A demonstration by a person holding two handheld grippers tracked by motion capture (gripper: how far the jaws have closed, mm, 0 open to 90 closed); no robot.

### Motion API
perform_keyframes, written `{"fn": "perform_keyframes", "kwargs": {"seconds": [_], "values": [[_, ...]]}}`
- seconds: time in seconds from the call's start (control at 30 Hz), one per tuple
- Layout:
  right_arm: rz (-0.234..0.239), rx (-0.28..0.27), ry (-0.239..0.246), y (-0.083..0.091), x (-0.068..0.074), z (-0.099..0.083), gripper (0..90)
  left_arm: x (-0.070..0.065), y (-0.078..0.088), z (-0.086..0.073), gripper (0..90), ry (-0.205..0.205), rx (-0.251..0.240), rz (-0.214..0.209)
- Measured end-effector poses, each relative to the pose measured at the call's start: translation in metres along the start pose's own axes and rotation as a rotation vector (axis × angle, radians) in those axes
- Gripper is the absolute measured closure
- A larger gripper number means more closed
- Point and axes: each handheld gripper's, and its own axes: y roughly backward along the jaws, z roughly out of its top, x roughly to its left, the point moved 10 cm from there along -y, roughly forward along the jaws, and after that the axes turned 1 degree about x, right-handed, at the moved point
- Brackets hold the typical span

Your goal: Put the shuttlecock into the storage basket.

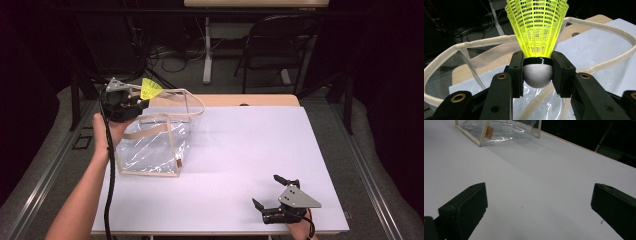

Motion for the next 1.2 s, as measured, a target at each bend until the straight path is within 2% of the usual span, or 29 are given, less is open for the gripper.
{"fn": "perform_keyframes", "kwargs": {"seconds": [0.17, 0.43, 0.63, 0.87, 0.97, 1.2], "values": [[-0.003, -0.004, 0.004, 0.001, 0.0, 0.001, 0.3, 0.002, 0.001, -0.002, 65.0, 0.007, 0.013, -0.001], [-0.001, 0.002, 0.004, 0.0, 0.0, 0.0, 0.3, 0.004, 0.0, -0.005, 65.0, -0.005, 0.033, -0.011], [-0.004, -0.001, 0.007, 0.001, 0.0, 0.0, 0.3, 0.005, -0.004, -0.007, 65.0, -0.035, 0.059, -0.034], [0.0, 0.003, 0.005, -0.001, 0.0, -0.001, 0.3, 0.006, -0.006, -0.01, 64.9, -0.05, 0.078, -0.043], [0.0, 0.004, 0.005, -0.001, 0.0, -0.001, 0.3, 0.005, -0.007, -0.01, 64.8, -0.062, 0.079, -0.053], [-0.002, 0.004, 0.006, 0.0, 0.0, -0.001, 0.3, 0.001, -0.01, -0.01, 64.7, -0.083, 0.078, -0.108]]}}
